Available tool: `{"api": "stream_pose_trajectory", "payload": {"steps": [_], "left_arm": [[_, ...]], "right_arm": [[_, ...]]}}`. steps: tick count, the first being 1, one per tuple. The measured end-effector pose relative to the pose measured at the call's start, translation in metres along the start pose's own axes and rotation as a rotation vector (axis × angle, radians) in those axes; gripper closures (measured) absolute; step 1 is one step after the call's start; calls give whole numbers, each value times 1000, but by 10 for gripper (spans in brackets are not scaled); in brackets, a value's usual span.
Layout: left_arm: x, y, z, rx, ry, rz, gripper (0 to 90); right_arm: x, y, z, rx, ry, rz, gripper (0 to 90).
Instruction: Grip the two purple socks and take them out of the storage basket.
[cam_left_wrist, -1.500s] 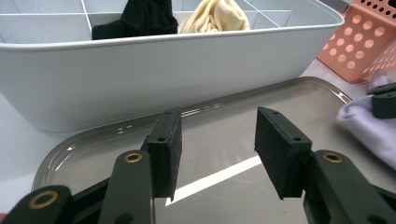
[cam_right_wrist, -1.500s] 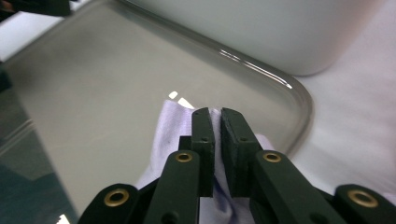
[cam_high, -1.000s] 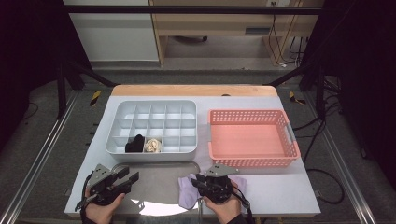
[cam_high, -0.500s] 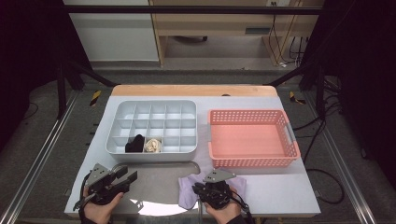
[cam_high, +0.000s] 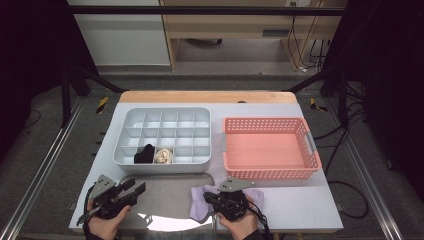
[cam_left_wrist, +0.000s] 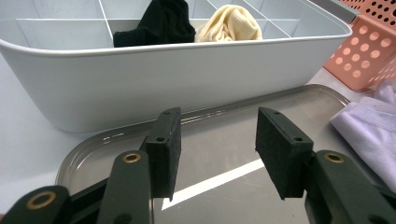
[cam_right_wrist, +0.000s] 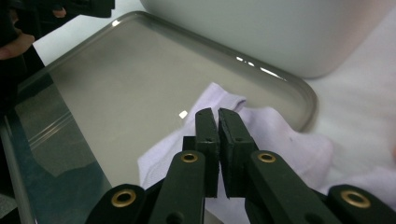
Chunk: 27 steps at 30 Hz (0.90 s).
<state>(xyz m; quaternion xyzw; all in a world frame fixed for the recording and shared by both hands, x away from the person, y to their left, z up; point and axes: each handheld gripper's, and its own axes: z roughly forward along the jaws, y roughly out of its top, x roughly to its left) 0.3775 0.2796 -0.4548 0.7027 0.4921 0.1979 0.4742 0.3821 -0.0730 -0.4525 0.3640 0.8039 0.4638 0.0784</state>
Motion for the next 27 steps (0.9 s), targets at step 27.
{"api": "stream_pose_trajectory", "payload": {"steps": [27], "left_arm": [[7, 5, 6, 5, 26, 0, 498]], "right_arm": [[-8, -9, 13, 34, -76, 8, 749]]}}
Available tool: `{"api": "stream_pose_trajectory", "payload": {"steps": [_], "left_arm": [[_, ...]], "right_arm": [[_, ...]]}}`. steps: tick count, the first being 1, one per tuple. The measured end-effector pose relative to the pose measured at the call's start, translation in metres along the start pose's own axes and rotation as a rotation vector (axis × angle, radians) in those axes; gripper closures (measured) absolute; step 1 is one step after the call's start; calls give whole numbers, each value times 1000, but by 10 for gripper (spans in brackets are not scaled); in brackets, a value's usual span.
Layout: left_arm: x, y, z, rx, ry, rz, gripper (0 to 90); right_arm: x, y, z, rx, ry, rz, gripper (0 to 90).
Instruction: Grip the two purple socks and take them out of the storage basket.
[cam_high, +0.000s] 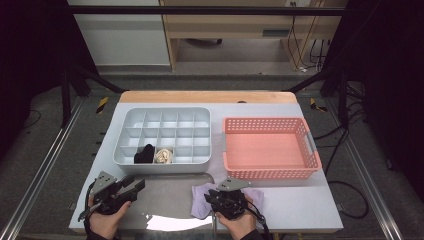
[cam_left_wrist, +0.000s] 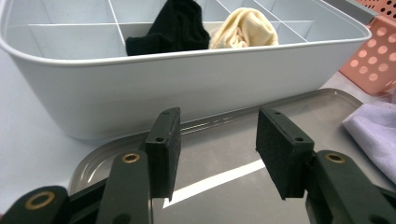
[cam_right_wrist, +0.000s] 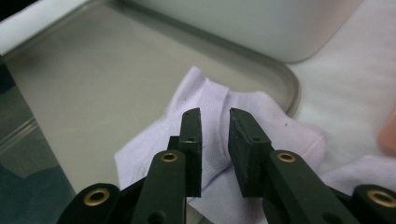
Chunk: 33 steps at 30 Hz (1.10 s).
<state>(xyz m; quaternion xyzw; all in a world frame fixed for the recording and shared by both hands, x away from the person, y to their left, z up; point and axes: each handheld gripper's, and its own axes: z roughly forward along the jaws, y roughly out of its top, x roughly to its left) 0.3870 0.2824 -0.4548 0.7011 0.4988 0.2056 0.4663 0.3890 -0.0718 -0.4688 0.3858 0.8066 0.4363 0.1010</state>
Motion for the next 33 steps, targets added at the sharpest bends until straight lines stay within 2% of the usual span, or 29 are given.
{"api": "stream_pose_trajectory", "payload": {"steps": [4, 8, 14, 20, 24, 28, 33], "left_arm": [[2, 0, -2, -6, -3, -2, 497], [2, 0, -3, -9, -6, -3, 497], [3, 0, -4, -13, -6, -9, 497], [3, 0, -5, -16, -7, -13, 498], [4, 0, -6, -24, -10, -22, 497], [6, 1, -7, -28, -14, -27, 497], [5, 1, -8, -30, -18, -26, 497]], "right_arm": [[2, -4, 6, 24, 4, -3, 764], [3, -4, 7, 31, 13, -24, 889], [4, 4, -4, -2, 35, -14, 895], [15, 22, -10, -34, 69, -29, 896], [28, 36, 2, -7, 70, -50, 895], [38, 47, 23, 17, 67, -66, 894], [42, 56, 48, 47, 74, -47, 887]]}}
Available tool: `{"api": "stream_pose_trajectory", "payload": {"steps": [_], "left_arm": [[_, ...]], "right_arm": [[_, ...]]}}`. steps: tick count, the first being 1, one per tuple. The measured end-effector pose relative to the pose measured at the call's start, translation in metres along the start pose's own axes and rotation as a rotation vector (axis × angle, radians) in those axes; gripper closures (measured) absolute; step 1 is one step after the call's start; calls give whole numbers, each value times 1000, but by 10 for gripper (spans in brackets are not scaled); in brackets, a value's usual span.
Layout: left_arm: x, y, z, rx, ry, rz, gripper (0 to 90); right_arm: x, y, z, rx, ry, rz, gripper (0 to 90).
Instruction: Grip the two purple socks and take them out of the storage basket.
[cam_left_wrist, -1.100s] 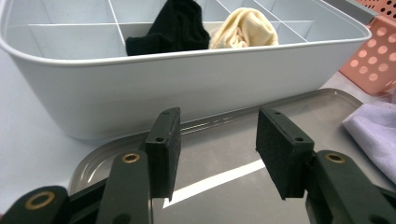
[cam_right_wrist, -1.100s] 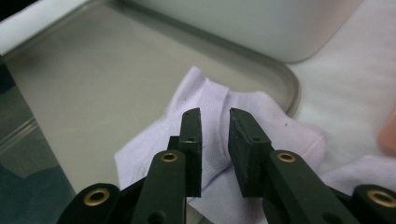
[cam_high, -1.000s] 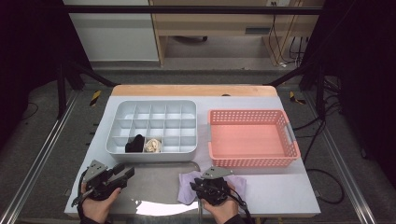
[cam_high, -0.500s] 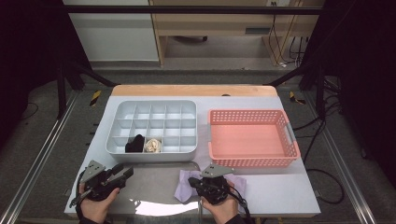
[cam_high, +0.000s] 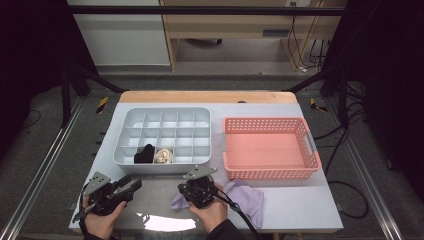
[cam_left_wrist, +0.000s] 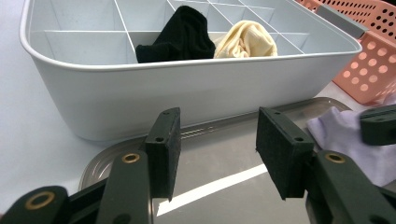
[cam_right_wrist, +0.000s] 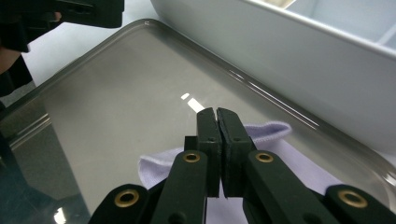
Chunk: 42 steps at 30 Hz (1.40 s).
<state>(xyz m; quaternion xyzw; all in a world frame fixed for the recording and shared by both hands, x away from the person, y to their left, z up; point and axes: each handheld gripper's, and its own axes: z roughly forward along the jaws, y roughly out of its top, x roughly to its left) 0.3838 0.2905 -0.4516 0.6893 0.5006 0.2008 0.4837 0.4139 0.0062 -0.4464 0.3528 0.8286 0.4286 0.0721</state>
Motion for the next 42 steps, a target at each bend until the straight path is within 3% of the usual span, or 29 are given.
{"api": "stream_pose_trajectory", "payload": {"steps": [4, 7, 14, 17, 22, 28, 34, 42], "left_arm": [[0, 0, 0, 1, -3, 1, 494], [-1, 0, -1, 3, -12, 4, 491], [-13, 1, 1, 19, -42, 29, 467], [-21, 2, 3, 35, -61, 48, 461], [-36, 0, 12, 87, -85, 71, 474], [-51, -4, 29, 151, -93, 93, 536], [-63, -11, 46, 217, -82, 128, 589], [-76, -19, 56, 261, -60, 191, 662]], "right_arm": [[0, 3, 16, 8, 8, 9, 826], [0, 4, 17, -12, 26, 12, 761], [-11, 8, -19, -119, 1, -2, 705], [-17, 6, -34, -136, -26, -8, 709], [-33, -13, -59, -122, -91, -9, 717], [-52, -42, -69, -82, -140, 22, 730], [-65, -62, -65, -46, -157, 67, 721], [-70, -71, -48, -3, -171, 65, 721]]}}
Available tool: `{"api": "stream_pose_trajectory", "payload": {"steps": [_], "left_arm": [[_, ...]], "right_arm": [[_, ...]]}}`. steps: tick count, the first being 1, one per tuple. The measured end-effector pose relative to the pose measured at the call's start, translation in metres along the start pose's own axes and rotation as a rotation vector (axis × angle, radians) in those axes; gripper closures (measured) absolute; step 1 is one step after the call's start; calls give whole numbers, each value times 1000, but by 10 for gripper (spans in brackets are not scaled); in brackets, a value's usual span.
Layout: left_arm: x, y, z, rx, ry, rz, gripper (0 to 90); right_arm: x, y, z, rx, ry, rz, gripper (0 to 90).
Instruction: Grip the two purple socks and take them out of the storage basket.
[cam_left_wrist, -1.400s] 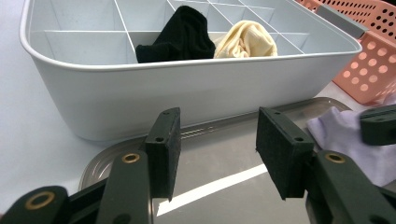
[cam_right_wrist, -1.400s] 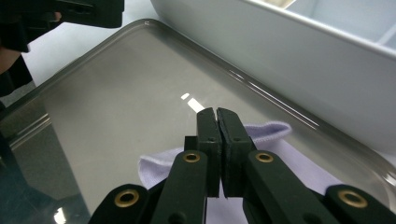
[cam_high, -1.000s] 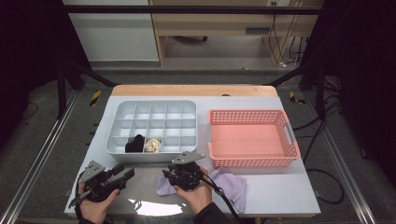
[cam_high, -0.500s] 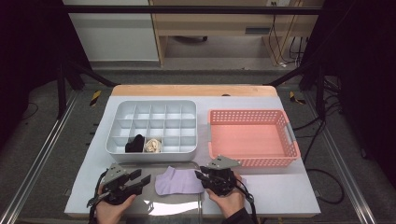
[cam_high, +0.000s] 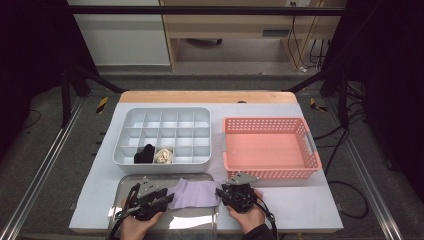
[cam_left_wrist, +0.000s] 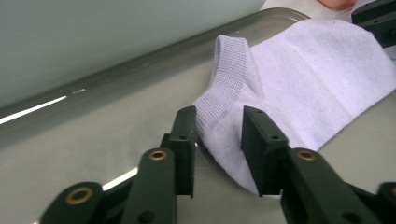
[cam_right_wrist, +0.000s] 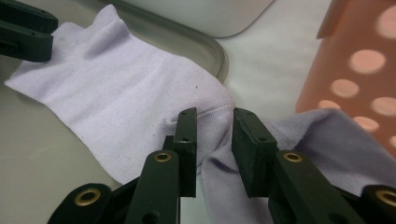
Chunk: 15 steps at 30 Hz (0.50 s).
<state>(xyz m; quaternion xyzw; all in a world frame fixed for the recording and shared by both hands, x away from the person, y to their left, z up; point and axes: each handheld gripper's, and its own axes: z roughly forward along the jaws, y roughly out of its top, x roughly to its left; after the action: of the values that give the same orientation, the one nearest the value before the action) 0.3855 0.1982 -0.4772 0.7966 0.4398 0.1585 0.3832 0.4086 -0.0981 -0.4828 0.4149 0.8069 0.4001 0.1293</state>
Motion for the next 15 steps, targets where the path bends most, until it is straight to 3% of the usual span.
{"api": "stream_pose_trajectory", "payload": {"steps": [3, 8, 15], "left_arm": [[-2, 0, 0, 8, 23, -1, 738], [-2, 0, 0, 8, 14, -19, 864], [3, -1, -8, -6, -30, -30, 884]], "right_arm": [[1, 0, 0, 5, -7, -5, 762], [5, 0, 1, 8, -20, -22, 858], [6, 4, -10, -16, 27, -10, 866]]}}
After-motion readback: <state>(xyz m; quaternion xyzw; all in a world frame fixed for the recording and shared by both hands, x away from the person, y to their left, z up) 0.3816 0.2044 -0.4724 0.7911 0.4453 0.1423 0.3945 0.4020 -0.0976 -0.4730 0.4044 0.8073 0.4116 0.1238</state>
